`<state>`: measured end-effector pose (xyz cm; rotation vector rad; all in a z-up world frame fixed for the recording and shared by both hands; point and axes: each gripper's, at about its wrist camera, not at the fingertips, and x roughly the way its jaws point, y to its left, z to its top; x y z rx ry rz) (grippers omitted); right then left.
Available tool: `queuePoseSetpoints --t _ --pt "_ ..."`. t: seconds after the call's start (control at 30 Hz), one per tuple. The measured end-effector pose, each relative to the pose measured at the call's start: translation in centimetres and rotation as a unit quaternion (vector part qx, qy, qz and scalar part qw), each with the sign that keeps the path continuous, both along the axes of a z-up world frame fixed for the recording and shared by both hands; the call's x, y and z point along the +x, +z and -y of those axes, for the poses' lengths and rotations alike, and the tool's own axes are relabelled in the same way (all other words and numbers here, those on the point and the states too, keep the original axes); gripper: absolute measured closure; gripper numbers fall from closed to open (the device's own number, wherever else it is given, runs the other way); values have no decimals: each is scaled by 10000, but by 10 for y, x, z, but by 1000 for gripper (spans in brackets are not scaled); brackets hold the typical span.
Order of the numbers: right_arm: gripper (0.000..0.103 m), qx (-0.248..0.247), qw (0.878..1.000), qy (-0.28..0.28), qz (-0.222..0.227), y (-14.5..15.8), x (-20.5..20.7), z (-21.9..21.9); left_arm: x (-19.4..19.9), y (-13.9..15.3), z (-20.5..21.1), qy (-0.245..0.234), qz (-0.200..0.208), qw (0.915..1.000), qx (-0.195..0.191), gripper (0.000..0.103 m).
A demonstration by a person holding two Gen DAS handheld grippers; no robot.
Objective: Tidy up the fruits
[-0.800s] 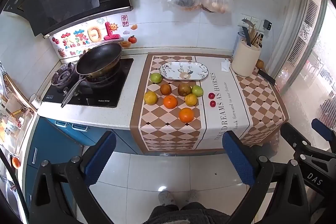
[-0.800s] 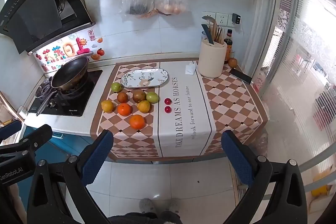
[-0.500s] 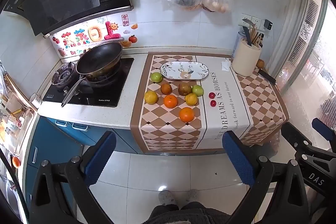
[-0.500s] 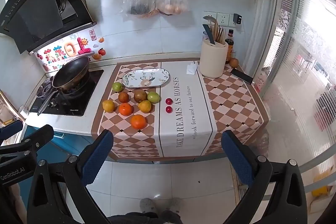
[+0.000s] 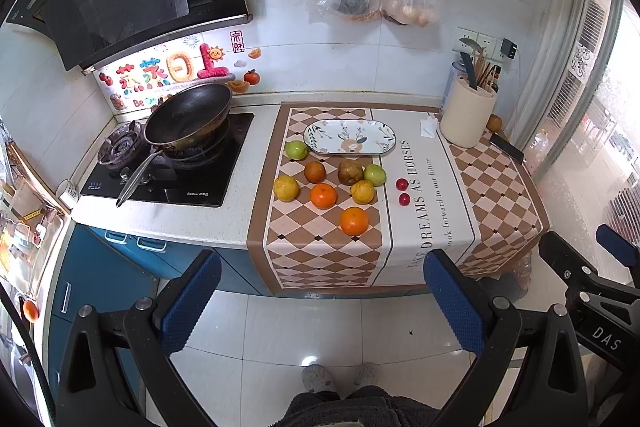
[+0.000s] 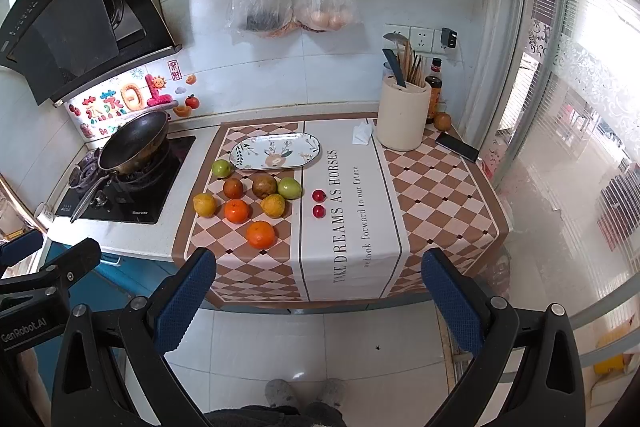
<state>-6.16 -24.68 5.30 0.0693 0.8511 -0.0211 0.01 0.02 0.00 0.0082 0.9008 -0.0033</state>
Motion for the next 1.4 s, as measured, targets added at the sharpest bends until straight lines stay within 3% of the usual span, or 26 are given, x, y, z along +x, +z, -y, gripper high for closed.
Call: queuePoseSetpoints --t 1.4 --pt "0 33 10000 32 18 2 -1 -1 0 0 0 0 38 10000 16 0"
